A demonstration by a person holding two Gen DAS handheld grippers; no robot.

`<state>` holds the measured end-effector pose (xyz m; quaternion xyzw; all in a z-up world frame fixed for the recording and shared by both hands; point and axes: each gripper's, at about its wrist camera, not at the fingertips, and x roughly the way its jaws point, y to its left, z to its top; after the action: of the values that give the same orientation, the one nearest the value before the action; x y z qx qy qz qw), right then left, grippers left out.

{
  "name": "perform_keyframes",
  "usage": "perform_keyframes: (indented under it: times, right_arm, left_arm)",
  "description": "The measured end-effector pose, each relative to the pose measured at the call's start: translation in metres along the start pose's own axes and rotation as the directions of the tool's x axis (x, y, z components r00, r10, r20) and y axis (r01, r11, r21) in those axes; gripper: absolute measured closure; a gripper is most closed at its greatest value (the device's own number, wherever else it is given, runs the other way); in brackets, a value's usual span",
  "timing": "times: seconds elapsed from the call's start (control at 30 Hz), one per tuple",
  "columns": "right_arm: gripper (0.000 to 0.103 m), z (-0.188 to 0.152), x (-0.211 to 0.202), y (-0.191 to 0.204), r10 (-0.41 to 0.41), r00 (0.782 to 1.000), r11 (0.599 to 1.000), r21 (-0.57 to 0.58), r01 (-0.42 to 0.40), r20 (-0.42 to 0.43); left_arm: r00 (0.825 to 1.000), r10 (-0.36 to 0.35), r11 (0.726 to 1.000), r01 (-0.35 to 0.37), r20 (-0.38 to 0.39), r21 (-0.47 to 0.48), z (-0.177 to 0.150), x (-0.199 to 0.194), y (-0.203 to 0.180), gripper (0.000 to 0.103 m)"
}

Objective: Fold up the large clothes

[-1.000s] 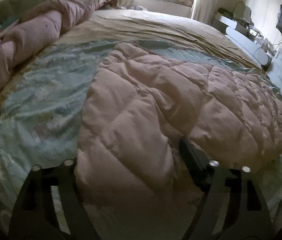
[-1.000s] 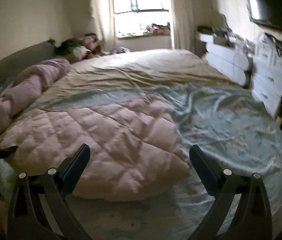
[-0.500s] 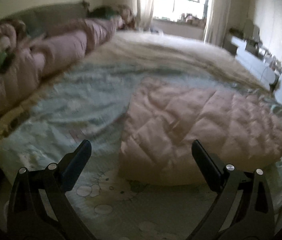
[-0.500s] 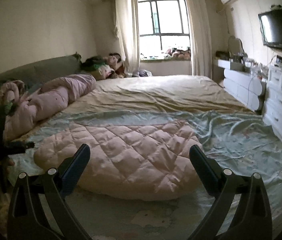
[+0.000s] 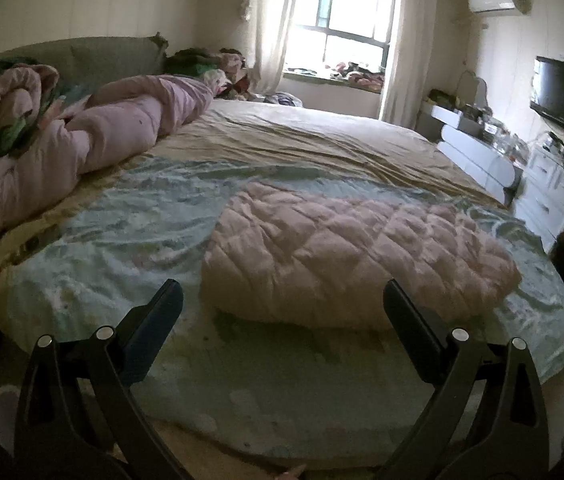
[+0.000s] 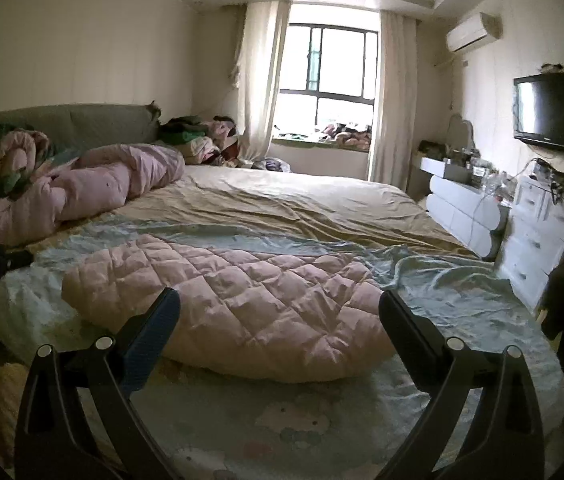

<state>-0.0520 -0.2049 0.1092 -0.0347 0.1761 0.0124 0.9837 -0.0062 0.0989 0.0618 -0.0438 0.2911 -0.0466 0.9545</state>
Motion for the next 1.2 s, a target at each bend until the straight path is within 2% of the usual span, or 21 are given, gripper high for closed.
perform_keyframes:
  times: [0.07,0.23,0.4,0.57,0.7,1.2]
  right_arm:
    - [0.004,-0.009,-0.002,0.002,0.005,1.0,1.0,0.03,-0.005,-0.006]
    - [0.004,-0.027,-0.006,0.004,-0.024,1.0,0.998,0.063,0.025,-0.012]
    - [0.004,-0.041,-0.006,0.007,-0.025,0.999,0.999,0.041,0.026,-0.03]
    - [0.004,-0.052,0.005,0.016,0.0,0.997,1.0,0.028,0.002,-0.08]
    - [0.004,-0.057,0.017,0.024,0.036,0.992,0.999,0.029,-0.032,-0.12]
    - [0.004,-0.056,0.027,0.028,0.057,0.988,0.998,0.037,-0.053,-0.144]
  left_arm:
    - [1.0,0.005,1.0,-0.005,-0.004,0.007,-0.011,-0.001,-0.004,0.009]
    - [0.999,-0.034,0.999,0.034,-0.007,0.01,-0.034,-0.006,-0.023,0.009]
    - [0.998,-0.062,0.998,0.062,-0.028,0.002,-0.049,-0.003,-0.035,0.009]
    - [0.998,-0.013,1.0,0.014,-0.057,0.026,-0.052,0.006,-0.039,0.009]
    - [0.998,-0.006,0.999,0.008,-0.066,0.032,-0.054,0.009,-0.038,0.009]
    - [0.996,0.009,1.0,-0.008,-0.085,0.02,-0.054,0.016,-0.033,0.009]
